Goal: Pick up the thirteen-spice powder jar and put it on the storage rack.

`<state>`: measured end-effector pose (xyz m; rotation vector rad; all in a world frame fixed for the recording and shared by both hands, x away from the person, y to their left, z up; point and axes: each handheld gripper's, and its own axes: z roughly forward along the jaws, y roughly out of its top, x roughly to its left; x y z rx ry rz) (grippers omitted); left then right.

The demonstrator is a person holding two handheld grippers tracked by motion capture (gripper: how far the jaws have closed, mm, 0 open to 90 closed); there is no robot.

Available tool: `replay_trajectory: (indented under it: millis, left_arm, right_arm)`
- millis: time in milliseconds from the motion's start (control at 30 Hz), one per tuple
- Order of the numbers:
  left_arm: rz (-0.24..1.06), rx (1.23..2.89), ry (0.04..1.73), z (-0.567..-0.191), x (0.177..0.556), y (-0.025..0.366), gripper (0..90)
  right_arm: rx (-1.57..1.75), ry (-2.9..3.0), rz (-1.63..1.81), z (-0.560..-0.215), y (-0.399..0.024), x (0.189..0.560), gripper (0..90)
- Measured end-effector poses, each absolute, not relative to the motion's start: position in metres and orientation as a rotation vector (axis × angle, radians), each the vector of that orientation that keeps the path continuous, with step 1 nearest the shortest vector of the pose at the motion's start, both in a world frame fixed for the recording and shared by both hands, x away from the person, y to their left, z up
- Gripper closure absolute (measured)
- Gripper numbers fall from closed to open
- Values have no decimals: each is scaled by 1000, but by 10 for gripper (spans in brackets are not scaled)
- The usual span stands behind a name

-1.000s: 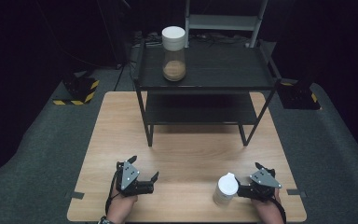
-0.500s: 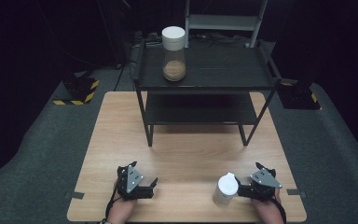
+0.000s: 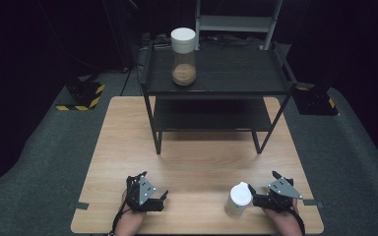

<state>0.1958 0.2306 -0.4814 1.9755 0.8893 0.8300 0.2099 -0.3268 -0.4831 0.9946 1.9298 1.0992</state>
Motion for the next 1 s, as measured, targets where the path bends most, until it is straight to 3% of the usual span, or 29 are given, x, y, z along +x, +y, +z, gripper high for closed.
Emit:
replay_trajectory:
  millis: [1000]
  left_arm:
    - [801,1973,892,-480,197,235,7]
  right_arm:
    - [945,1808,1227,-464,-334,188,0]
